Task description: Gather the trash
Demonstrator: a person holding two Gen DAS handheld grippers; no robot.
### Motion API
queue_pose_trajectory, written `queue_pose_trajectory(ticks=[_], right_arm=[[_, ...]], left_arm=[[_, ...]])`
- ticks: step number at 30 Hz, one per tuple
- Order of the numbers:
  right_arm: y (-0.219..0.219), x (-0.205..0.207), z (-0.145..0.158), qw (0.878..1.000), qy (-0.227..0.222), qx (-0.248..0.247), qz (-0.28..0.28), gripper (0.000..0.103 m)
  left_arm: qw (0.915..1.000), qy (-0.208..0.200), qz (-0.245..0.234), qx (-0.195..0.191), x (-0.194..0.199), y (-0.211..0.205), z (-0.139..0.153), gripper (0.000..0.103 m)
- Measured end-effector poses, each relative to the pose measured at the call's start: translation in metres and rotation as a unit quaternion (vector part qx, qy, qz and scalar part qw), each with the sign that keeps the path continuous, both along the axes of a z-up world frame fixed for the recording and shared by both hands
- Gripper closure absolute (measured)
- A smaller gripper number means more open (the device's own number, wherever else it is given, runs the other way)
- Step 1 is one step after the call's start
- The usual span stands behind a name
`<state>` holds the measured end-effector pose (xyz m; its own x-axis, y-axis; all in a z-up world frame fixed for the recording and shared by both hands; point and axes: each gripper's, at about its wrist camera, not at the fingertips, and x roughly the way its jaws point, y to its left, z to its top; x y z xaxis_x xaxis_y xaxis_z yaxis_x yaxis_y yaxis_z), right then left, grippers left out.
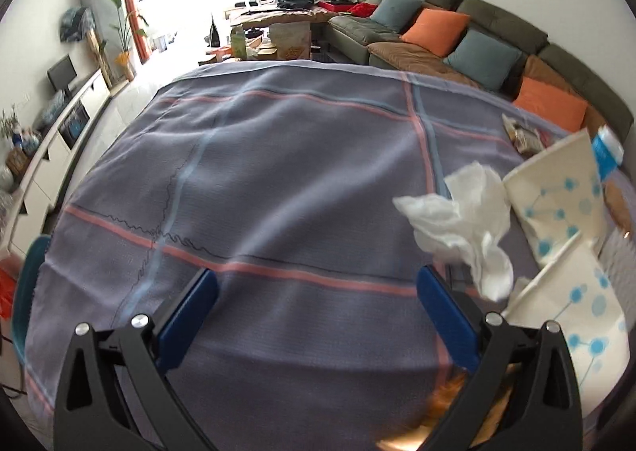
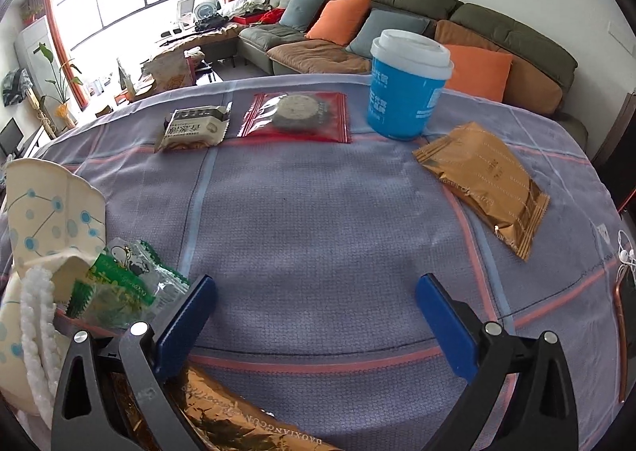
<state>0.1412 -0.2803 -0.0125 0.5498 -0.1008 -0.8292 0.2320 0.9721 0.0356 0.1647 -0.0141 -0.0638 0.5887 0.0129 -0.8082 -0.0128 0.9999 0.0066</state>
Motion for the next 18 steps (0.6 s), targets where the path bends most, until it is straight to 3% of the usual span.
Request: queue_pose_trajectory(ticks=[18], right_arm=[[-0.002, -0.001, -0.001, 1.000, 0.000, 0.000, 0.000, 0.002]], left_arm=[[0.9999, 0.004, -0.010, 0.013, -0.004, 0.007, -0.005, 0.003]])
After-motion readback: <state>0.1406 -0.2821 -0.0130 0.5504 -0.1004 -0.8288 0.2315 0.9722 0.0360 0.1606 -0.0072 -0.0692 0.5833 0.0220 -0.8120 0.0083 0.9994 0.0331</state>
